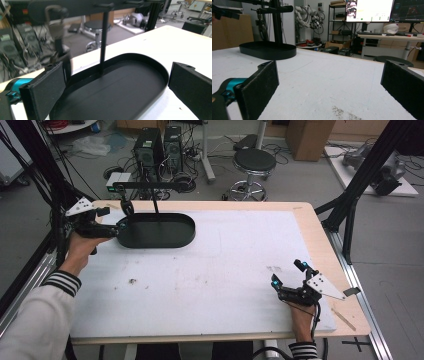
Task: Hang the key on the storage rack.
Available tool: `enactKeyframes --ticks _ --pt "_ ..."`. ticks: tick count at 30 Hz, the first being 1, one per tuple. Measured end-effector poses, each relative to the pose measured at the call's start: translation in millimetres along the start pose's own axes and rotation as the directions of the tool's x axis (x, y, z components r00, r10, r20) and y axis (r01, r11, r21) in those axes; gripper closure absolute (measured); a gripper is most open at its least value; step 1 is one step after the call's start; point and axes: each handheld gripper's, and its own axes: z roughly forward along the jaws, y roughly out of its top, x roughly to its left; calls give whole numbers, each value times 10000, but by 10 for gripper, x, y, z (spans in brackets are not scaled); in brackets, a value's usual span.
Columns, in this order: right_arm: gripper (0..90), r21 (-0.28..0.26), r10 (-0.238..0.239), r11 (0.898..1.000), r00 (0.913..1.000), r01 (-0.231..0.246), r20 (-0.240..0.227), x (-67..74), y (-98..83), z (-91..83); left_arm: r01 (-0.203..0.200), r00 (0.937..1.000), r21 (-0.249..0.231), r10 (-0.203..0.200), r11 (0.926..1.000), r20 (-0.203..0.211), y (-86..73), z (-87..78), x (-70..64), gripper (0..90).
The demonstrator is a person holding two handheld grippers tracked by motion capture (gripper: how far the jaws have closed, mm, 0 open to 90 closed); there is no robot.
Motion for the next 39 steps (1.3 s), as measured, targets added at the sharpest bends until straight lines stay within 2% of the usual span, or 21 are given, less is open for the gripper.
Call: enactKeyframes --ticks 1,3,6,9,12,15,20,22,25,28,30,33,34,39 --pt "5 -17 2 10000 10000 -2 -2 1 0 1 -50 9999 -128 51 9999 113 -22 -51 -54 17" --pt "5 -40 -18 10000 10000 18 5 1 0 2 110 9993 -200 -102 9997 364 -69 -126 -130 17" --pt "5 -39 -15 10000 10000 15 1 1 0 2 68 9983 -440 -42 9990 577 -182 -237 -249 17" --pt "5 -45 -150 9999 9999 150 27 2 0 4 -37 9984 -578 69 9983 556 -311 -337 -383 17" --pt "5 -16 -156 9999 9999 157 13 13 1 6 -298 9979 -971 352 9948 549 -450 -472 -537 17" --pt "5 -22 -137 9999 9999 137 21 12 1 8 54 9979 -1386 36 9903 644 -623 -589 -656 17" --pt "5 48 -165 9999 9999 165 25 16 2 6 -5 9982 -1524 97 9883 598 -859 -716 -817 17" --pt "5 27 -201 9998 9998 201 34 14 2 8 -110 9985 -1549 190 9879 507 -935 -756 -849 17" --pt "5 -2 -254 9997 9997 254 23 12 2 12 150 9988 -1675 -69 9858 488 -1068 -797 -869 17" --pt "5 73 -225 9997 9997 225 0 21 3 12 92 9996 -1925 -36 9812 297 -1177 -827 -896 17" --pt "5 97 -250 9996 9997 250 24 26 3 12 -54 9995 -2166 120 9763 292 -1199 -847 -909 17" --pt "5 54 -458 9989 9990 458 5 23 3 18 3 9999 -2488 35 9686 149 -1221 -869 -914 17" --pt "5 126 -359 9993 9994 358 6 32 4 14 41 10000 -2533 -22 9674 77 -1225 -873 -912 17" --pt "5 193 -507 9985 9987 507 9 46 6 22 -164 9999 -2629 148 9647 -81 -1233 -879 -935 17"
